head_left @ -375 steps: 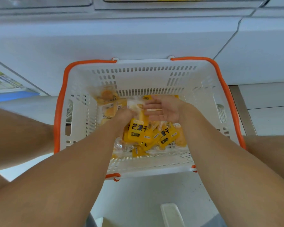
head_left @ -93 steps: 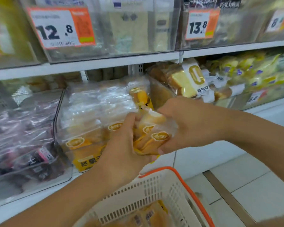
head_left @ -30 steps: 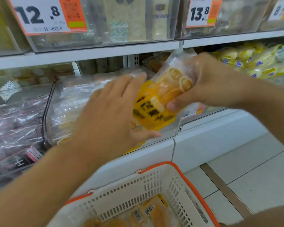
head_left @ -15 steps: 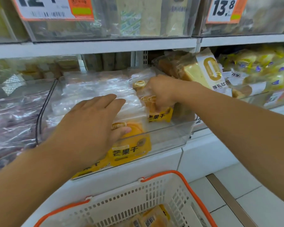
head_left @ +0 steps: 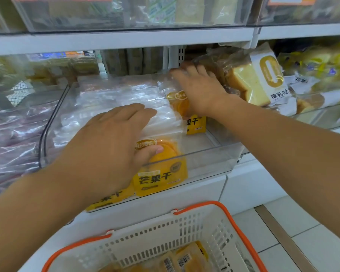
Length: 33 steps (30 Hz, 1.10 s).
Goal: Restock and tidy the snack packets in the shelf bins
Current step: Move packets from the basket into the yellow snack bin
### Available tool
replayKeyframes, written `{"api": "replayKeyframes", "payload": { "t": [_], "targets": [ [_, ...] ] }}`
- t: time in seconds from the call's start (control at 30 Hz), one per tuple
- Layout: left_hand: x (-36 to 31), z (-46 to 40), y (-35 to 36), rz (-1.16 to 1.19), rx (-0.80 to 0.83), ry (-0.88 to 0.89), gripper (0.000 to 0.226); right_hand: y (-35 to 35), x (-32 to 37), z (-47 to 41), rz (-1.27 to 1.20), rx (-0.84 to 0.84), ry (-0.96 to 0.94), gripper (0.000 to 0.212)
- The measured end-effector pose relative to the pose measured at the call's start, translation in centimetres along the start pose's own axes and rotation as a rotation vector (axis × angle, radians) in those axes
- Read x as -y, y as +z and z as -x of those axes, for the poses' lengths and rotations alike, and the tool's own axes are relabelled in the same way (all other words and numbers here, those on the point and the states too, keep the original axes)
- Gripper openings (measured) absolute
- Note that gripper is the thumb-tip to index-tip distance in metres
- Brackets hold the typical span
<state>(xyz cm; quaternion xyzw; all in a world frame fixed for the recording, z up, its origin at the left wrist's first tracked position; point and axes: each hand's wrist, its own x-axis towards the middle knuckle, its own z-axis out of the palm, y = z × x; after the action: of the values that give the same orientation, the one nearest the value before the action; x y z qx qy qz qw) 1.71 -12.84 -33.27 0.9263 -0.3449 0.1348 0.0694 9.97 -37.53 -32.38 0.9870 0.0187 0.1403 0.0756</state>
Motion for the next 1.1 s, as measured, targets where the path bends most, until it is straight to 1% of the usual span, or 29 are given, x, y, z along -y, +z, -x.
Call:
{"api": "replayKeyframes", "payload": {
  "t": [0.07, 0.17, 0.33, 0.37, 0.43, 0.5, 0.53, 0.63, 0.67, 0.73, 0.87, 1.0, 1.1],
  "targets": [
    [0.2, 0.0, 0.0, 0.006, 0.007, 0.003, 0.072, -0.3, -0.4, 0.0, -0.101, 0.019, 0.003, 0.119],
    [0.2, 0.2, -0.1, 0.006, 0.007, 0.007, 0.07, -0.5, -0.9, -0.1, -0.251, 0.016, 0.027, 0.109],
    [0.1, 0.3, -0.2, 0.009, 0.004, 0.01, 0.066, 0.5, -0.9, -0.3, -0.586, -0.003, 0.069, 0.082],
    [0.2, 0.3, -0.1, 0.004, 0.003, 0.012, 0.067, 0.9, -0.8, -0.4, -0.607, -0.007, 0.081, 0.078],
    [0.3, 0.3, 0.0, -0.001, 0.005, 0.015, 0.071, 1.7, -0.6, -0.7, -0.59, -0.017, 0.096, 0.073],
    [0.4, 0.3, 0.1, -0.004, -0.009, 0.021, 0.071, 1.8, -0.5, -1.2, -0.568, 0.004, 0.084, 0.078],
    [0.5, 0.3, 0.1, -0.005, -0.011, 0.022, 0.07, 1.7, -0.5, -1.3, -0.529, 0.025, 0.056, 0.084],
    [0.4, 0.3, 0.2, -0.005, -0.011, 0.018, 0.069, 1.5, -0.4, -0.9, -0.25, 0.064, -0.058, 0.112],
    [0.4, 0.3, 0.2, -0.006, -0.011, 0.018, 0.069, 1.6, -0.3, -0.6, -0.199, 0.059, -0.068, 0.118],
    [0.4, 0.3, 0.2, -0.013, -0.012, 0.016, 0.069, 2.2, 0.0, -0.3, -0.201, 0.041, -0.093, 0.123],
    [0.5, 0.2, 0.2, -0.016, -0.006, 0.021, 0.068, 2.2, -0.1, -0.1, -0.236, 0.065, -0.155, 0.124],
    [0.5, 0.3, 0.3, -0.023, -0.013, 0.024, 0.069, 1.8, 0.0, 0.4, -0.13, 0.064, -0.116, 0.105],
    [0.4, 0.3, 0.2, -0.021, -0.018, 0.019, 0.067, 1.8, 0.2, 0.6, -0.064, 0.029, -0.096, 0.101]
  ]
}}
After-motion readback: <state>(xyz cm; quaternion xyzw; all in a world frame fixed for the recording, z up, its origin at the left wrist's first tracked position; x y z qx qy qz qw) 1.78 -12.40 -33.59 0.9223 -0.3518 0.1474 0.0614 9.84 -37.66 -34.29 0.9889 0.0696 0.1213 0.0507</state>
